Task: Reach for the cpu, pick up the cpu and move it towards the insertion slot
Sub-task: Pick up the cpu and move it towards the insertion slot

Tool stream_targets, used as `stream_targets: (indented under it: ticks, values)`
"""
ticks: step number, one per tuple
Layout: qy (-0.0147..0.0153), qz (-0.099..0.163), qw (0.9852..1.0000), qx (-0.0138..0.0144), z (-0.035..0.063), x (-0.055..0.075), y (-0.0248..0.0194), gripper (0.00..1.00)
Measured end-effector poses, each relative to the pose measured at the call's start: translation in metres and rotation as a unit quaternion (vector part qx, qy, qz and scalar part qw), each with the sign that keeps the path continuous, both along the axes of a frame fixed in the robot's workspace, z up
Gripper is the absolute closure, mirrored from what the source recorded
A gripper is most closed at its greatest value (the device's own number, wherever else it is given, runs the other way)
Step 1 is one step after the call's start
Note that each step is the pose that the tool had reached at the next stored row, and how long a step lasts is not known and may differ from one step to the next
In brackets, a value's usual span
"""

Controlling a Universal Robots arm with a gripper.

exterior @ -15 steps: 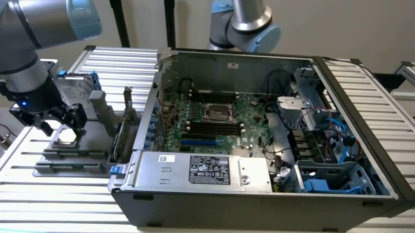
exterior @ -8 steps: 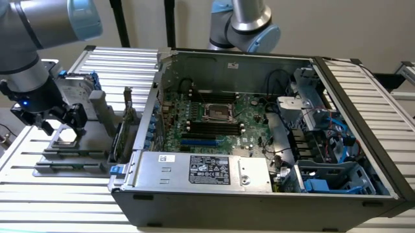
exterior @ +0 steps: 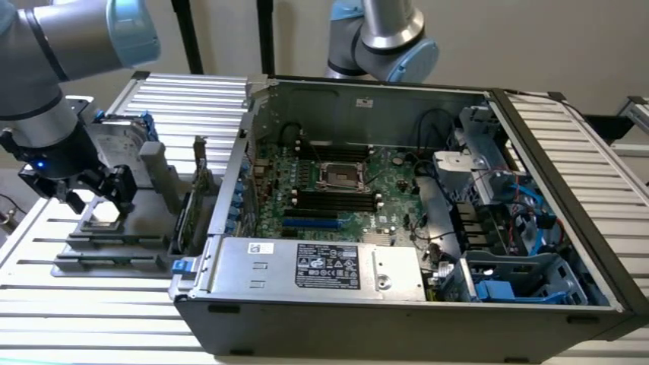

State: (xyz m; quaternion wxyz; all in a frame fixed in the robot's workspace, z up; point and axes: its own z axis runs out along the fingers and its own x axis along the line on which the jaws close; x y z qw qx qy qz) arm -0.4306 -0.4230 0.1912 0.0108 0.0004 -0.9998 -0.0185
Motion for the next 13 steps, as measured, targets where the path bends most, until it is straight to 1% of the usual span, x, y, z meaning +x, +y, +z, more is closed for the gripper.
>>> stream_targets:
  ticks: [3,13]
  values:
    - [0.0001,-0.005,1.0,-0.0001,-0.0011,0.0,0.0,0.24]
    - [0.0001,-0.005,1.0,-0.0001,-0.0047,0.0,0.0003,0.24]
